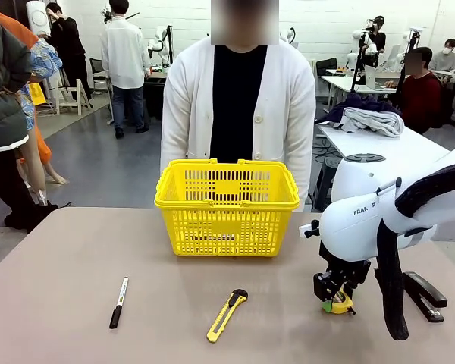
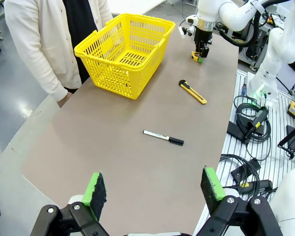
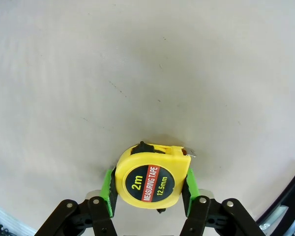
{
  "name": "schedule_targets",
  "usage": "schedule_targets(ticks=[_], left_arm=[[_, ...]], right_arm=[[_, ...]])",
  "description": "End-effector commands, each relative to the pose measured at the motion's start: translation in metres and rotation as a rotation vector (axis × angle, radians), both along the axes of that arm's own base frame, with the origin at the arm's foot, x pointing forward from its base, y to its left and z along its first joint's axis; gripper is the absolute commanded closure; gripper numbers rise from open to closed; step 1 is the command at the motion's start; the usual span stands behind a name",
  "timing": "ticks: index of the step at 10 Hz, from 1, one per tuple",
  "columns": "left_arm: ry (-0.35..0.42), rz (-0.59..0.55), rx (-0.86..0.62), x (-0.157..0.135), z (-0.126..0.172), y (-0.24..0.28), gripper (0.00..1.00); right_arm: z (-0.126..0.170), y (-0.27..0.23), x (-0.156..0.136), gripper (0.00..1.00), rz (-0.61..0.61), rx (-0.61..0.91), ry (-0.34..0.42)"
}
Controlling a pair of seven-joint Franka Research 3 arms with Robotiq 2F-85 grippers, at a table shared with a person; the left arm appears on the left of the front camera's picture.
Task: Place the items the person wants into the basket.
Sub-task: Pick up the item the person points to and place it in the Market Basket.
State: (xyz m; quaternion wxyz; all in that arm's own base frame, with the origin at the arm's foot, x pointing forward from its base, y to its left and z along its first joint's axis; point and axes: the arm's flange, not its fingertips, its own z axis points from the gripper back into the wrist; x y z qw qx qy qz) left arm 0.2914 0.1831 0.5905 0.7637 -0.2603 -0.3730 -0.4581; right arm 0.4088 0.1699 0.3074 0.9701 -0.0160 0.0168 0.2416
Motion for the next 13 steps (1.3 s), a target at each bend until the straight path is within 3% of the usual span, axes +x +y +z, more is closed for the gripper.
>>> schedule_targets(ticks=[1, 2, 5, 7, 9, 13], left_arm=[[-0.008, -0.002, -0.007, -0.001, 0.001, 0.001, 0.00], [-0.008, -0.002, -0.007, -0.001, 0.001, 0.001, 0.00], [-0.008, -0.002, -0.007, -0.001, 0.001, 0.001, 0.00], [-0.008, -0.002, -0.007, -0.001, 0.001, 0.001, 0.00], [-0.008, -0.002, -0.007, -0.001, 0.001, 0.001, 0.00], [-0.008, -0.002, -0.007, -0.001, 0.001, 0.001, 0.00]], right_arm=[[0.007, 0.002, -0.003, 0.95, -0.007, -0.011, -0.014], [0.040, 0.000, -0.013, 0.95, -0.003, 0.016, 0.024], [0.187, -0.009, -0.043, 0.95, -0.022, 0.072, 0.001], [0.243, -0.007, -0.050, 0.95, -0.050, 0.090, -0.027], [0.274, -0.004, -0.056, 0.95, -0.082, 0.090, -0.061], [0.288, -0.008, -0.064, 0.95, -0.054, 0.093, -0.076]])
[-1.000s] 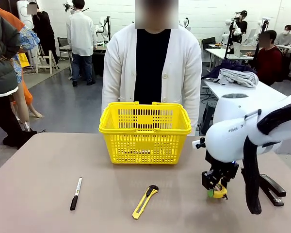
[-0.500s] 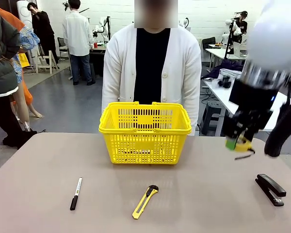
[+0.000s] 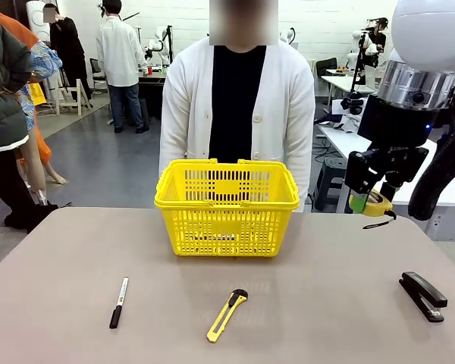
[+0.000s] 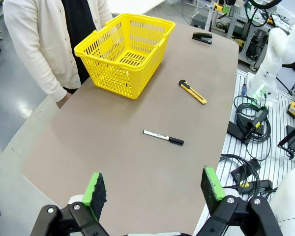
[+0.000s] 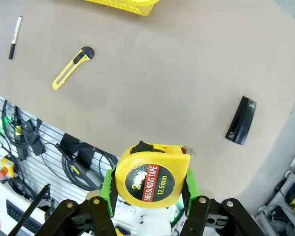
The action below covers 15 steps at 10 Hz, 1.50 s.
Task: Place the items the person wants into the basket.
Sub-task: Pick up the item the person points to and place it in the Market Basket.
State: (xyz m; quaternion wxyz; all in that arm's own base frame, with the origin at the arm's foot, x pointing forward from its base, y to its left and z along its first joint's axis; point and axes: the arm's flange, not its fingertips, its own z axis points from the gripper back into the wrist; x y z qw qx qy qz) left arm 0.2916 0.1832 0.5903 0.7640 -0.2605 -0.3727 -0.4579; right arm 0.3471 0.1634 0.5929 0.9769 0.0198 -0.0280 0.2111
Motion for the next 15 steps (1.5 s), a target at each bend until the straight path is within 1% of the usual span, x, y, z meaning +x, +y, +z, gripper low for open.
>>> schedule_targets(ticks=[1, 4, 5, 6, 7, 9, 10, 11, 13, 15], left_arm=[[-0.009, -0.002, -0.007, -0.001, 0.001, 0.001, 0.00], [-0.009, -0.002, -0.007, -0.001, 0.001, 0.001, 0.00], [-0.009, -0.002, -0.007, -0.001, 0.001, 0.001, 0.00], [-0.009, -0.002, -0.007, -0.001, 0.001, 0.001, 0.00], [-0.009, -0.002, -0.007, -0.001, 0.001, 0.001, 0.00], [-0.009, -0.002, -0.007, -0.001, 0.001, 0.001, 0.00], [-0.009, -0.002, -0.007, -0.001, 0.001, 0.001, 0.00], [-0.009, -0.002, -0.007, -0.001, 0.001, 0.001, 0.00], [-0.009, -0.002, -0.007, -0.001, 0.001, 0.001, 0.00], [-0.009, -0.002, -0.007, -0.001, 0.001, 0.001, 0.00]], right_arm=[[0.002, -0.002, -0.002, 0.95, 0.008, 0.002, -0.006], [0.002, -0.002, -0.002, 0.95, 0.008, 0.002, -0.006], [0.001, 0.000, -0.001, 0.37, 0.001, 0.001, -0.003], [0.027, 0.007, 0.029, 0.37, 0.217, -0.066, -0.032], [0.049, 0.026, 0.066, 0.37, 0.400, -0.109, -0.045], [0.072, 0.087, 0.131, 0.37, 0.595, -0.193, -0.059], [0.074, 0.115, 0.160, 0.37, 0.683, -0.212, -0.057], [0.072, 0.141, 0.183, 0.37, 0.734, -0.199, -0.063], [0.061, 0.185, 0.217, 0.37, 0.858, -0.168, -0.102], [0.038, 0.204, 0.239, 0.37, 0.959, -0.082, -0.078]])
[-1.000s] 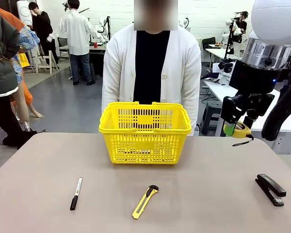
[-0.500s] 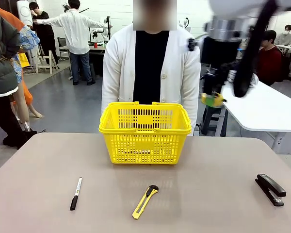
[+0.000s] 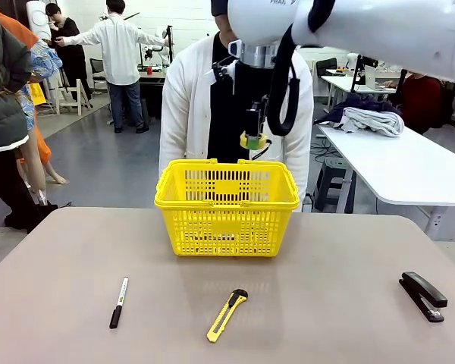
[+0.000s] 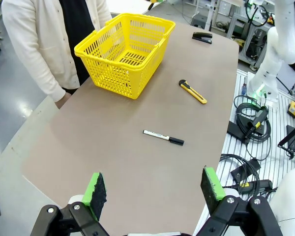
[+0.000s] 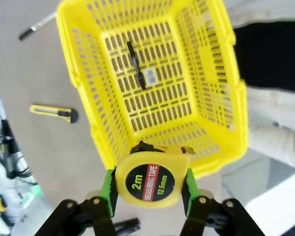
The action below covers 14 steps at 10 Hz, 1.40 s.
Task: Place the items the person wants into the basket.
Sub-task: Pick up the item the person points to and place it in the Market Basket.
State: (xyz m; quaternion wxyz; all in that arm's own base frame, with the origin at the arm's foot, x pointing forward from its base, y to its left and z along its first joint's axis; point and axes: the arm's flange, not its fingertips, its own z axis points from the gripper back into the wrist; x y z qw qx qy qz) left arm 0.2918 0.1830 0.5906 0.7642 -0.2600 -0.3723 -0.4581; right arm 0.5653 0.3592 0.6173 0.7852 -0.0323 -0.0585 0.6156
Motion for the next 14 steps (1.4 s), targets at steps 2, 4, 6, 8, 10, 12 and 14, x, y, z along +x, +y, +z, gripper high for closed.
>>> schedule_targets(ticks=[2, 4, 6, 8, 10, 12, 14], left_arm=[[-0.009, -0.002, -0.009, -0.001, 0.001, 0.001, 0.00], [-0.009, -0.002, -0.009, -0.001, 0.001, 0.001, 0.00], [-0.009, -0.002, -0.009, -0.001, 0.001, 0.001, 0.00], [-0.009, -0.002, -0.009, -0.001, 0.001, 0.001, 0.00], [-0.009, -0.002, -0.009, -0.001, 0.001, 0.001, 0.00], [-0.009, -0.002, -0.009, -0.001, 0.001, 0.001, 0.00], [-0.009, -0.002, -0.009, -0.001, 0.001, 0.001, 0.00]], right_arm=[[-0.009, 0.013, 0.034, 0.37, 0.094, 0.002, 0.067], [-0.008, 0.008, 0.026, 0.37, 0.105, 0.016, 0.073], [-0.029, 0.006, 0.024, 0.37, 0.081, 0.001, 0.044], [-0.029, 0.006, 0.024, 0.37, 0.081, 0.001, 0.044], [-0.044, 0.000, 0.022, 0.37, 0.125, -0.040, 0.027], [-0.071, 0.000, 0.022, 0.37, 0.198, -0.051, -0.003], [-0.098, 0.004, 0.034, 0.37, 0.244, -0.038, 0.004]])
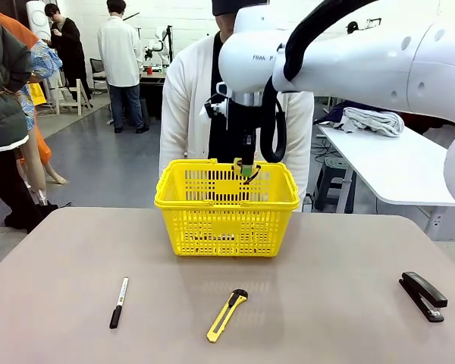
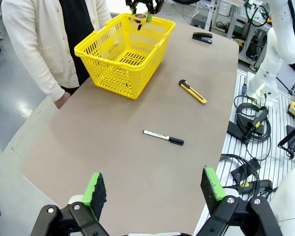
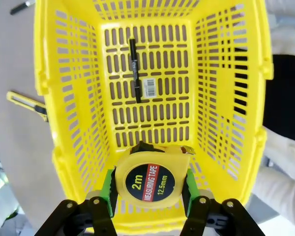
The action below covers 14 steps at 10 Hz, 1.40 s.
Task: Place the items the person wants into the basket.
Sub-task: Pick up the item the person points to and place it in the Market Basket.
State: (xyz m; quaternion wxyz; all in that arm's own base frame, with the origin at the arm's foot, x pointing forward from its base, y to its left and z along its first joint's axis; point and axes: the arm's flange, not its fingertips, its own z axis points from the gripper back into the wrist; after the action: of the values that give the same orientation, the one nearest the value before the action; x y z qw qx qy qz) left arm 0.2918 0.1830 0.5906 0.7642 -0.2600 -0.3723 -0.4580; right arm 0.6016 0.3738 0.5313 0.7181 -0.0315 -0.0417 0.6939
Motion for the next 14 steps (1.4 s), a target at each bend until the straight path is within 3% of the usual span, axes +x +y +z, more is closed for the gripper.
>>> schedule_targets(ticks=[1, 6, 14], left_arm=[[-0.009, -0.003, -0.009, -0.001, 0.001, 0.001, 0.00], [-0.009, -0.003, -0.009, -0.001, 0.001, 0.001, 0.00], [-0.009, -0.003, -0.009, -0.001, 0.001, 0.001, 0.00]], right_arm=[[-0.027, -0.008, 0.008, 0.37, 0.051, -0.004, 0.006], [-0.073, 0.009, 0.037, 0.37, 0.055, -0.008, 0.105], [-0.102, 0.025, 0.057, 0.37, 0.086, 0.000, 0.175]])
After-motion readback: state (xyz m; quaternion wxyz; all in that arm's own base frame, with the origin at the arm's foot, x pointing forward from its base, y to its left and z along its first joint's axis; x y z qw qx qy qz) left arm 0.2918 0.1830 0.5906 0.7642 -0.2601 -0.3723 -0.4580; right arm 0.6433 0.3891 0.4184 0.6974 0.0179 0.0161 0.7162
